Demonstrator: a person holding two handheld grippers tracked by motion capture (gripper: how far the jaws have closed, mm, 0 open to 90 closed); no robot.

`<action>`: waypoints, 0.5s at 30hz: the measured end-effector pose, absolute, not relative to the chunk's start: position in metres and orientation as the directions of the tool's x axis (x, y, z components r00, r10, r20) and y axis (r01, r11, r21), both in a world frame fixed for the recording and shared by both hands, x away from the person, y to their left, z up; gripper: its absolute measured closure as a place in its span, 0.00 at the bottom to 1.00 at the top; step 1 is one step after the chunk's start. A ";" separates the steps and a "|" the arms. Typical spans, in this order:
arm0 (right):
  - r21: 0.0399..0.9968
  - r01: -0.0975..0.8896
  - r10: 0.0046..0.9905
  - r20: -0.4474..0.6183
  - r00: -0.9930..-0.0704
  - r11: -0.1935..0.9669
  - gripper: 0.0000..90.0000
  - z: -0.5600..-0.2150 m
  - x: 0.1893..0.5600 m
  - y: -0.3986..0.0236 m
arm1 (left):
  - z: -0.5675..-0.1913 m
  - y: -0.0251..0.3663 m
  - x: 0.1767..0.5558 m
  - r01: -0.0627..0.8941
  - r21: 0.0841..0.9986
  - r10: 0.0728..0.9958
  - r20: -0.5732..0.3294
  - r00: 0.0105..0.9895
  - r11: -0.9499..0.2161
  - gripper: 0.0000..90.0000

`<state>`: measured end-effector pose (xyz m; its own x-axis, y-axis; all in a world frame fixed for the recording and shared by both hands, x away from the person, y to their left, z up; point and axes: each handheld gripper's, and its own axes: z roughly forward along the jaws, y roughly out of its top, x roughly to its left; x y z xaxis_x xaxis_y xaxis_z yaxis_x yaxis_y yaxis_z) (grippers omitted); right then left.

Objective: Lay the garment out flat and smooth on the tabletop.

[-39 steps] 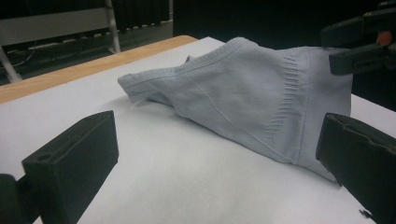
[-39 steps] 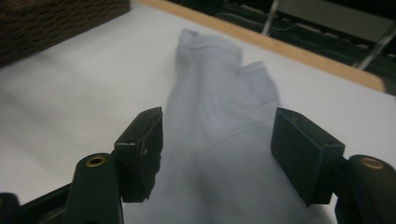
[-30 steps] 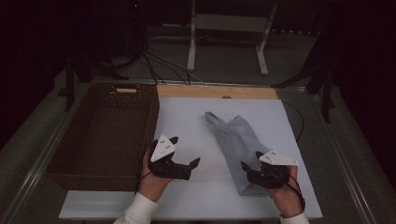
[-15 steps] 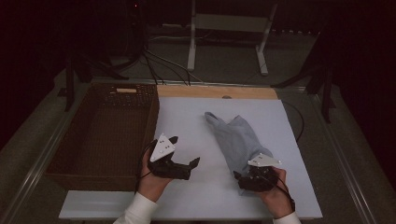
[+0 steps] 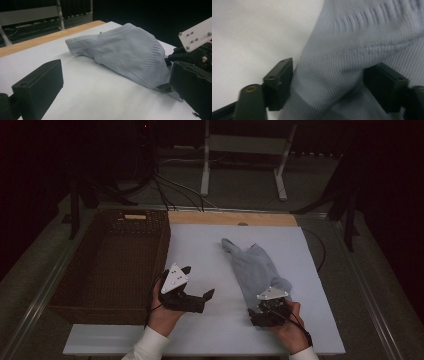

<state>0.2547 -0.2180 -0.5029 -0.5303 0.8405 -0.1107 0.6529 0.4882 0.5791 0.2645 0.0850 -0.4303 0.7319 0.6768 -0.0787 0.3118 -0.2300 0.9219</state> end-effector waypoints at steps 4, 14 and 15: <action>0.567 0.666 0.845 -0.105 -0.524 0.484 0.48 -0.501 0.254 -0.217 | -0.431 0.084 0.265 0.314 0.921 0.677 -0.080 0.732 -0.231 0.00; 0.566 0.689 0.851 -0.046 -0.523 0.453 0.89 -0.490 0.254 -0.212 | -0.431 0.085 0.265 0.314 0.921 0.677 -0.081 0.731 -0.230 0.00; 0.573 0.683 0.850 -0.046 -0.525 0.453 0.90 -0.487 0.254 -0.212 | -0.431 0.085 0.265 0.314 0.921 0.678 -0.081 0.731 -0.230 0.00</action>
<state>0.2541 -0.2118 -0.4875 -0.5253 0.8497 -0.0458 0.6830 0.4531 0.5729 0.2651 0.0850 -0.4312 0.7310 0.6775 -0.0807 0.3144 -0.2295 0.9211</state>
